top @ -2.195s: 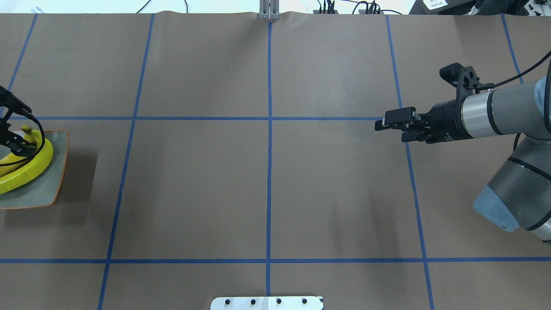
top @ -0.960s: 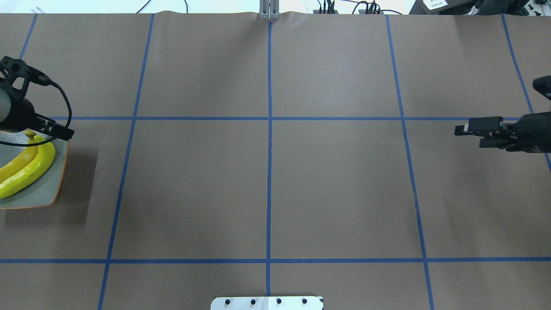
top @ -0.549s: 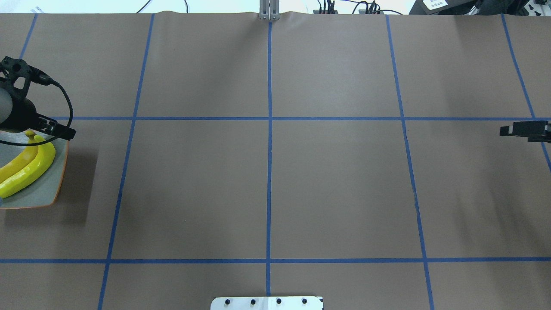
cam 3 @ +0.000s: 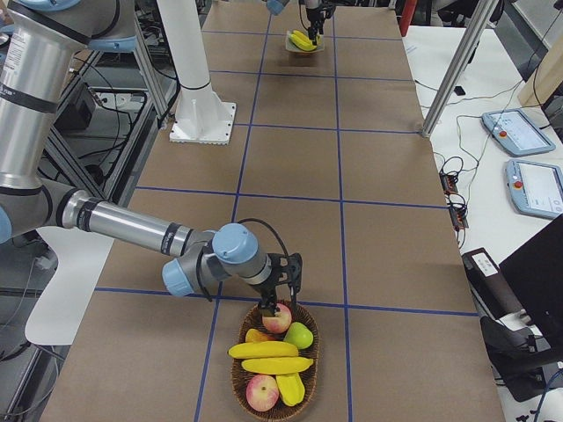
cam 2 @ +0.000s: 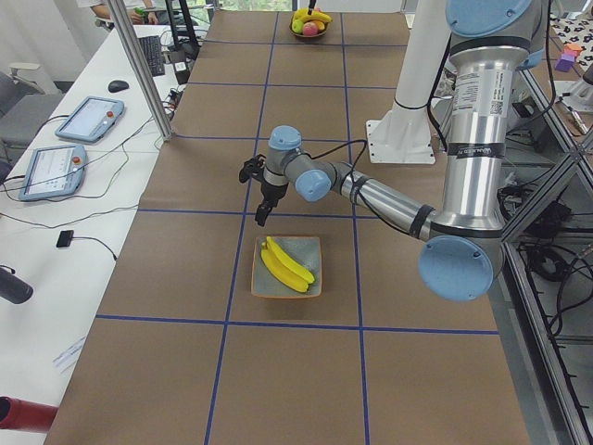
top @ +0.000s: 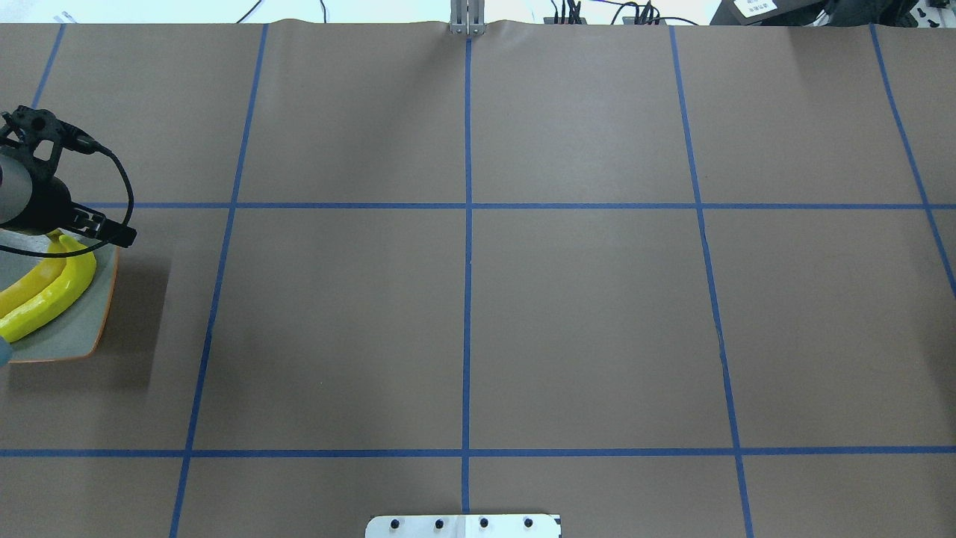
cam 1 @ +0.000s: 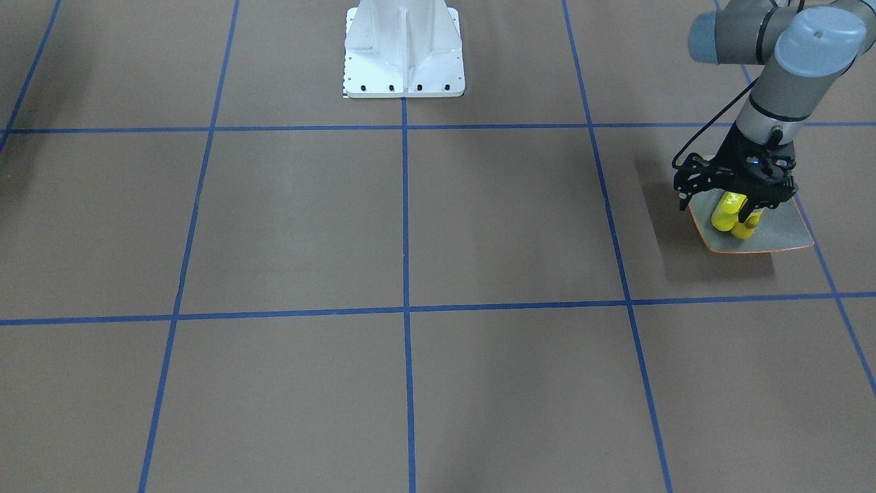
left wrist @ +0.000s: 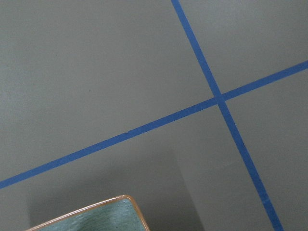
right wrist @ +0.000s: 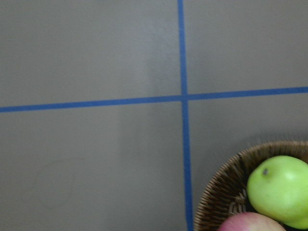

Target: Transfer all bananas from basket to plate

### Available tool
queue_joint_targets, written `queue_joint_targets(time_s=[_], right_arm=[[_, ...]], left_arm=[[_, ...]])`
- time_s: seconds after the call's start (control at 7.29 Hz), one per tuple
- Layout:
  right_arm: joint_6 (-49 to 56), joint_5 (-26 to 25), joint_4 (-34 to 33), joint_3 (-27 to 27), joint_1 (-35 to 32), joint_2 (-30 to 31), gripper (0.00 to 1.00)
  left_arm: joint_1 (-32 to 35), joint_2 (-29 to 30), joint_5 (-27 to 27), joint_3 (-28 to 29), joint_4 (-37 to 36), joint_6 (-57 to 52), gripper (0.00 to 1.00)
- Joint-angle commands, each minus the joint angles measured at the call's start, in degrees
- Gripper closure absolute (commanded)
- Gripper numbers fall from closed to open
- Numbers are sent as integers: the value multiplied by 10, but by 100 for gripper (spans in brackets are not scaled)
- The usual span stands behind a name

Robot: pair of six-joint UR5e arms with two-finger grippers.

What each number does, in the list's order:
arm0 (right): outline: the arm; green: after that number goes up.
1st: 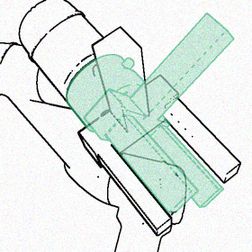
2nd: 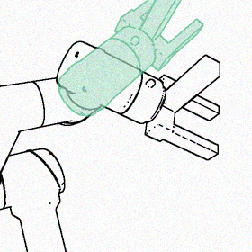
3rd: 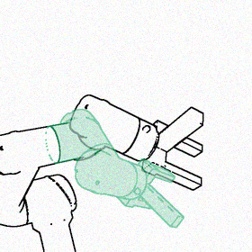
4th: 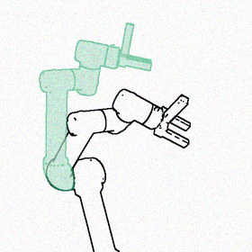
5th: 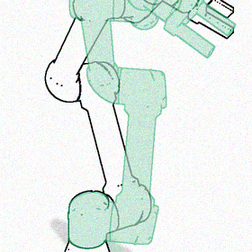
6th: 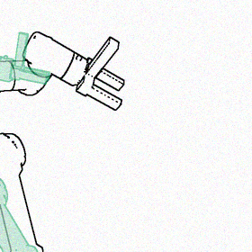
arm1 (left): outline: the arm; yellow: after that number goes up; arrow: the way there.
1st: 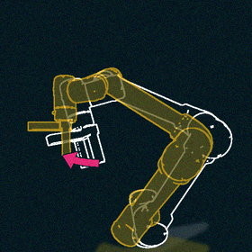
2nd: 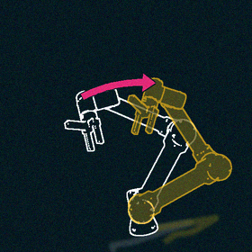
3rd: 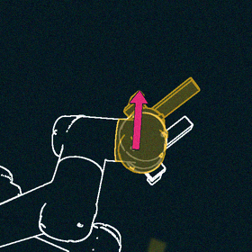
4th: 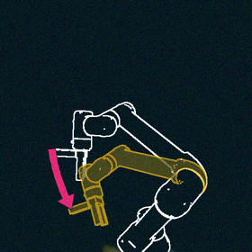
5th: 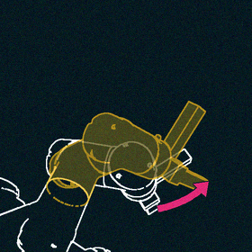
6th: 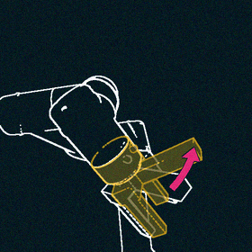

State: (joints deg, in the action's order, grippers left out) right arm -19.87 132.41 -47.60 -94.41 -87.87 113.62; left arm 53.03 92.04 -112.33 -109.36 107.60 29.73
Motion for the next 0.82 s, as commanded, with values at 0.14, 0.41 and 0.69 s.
queue_joint_targets(time_s=[0.14,0.41,0.69], right_arm=[[115,-39,1,56,-35,40,0],[113,-37,6,79,-34,33,1],[106,-35,58,108,-34,30,1]], left_arm=[[-10,8,1,2,1,24,0],[-11,8,1,1,2,25,0],[-11,9,1,1,2,25,0]])
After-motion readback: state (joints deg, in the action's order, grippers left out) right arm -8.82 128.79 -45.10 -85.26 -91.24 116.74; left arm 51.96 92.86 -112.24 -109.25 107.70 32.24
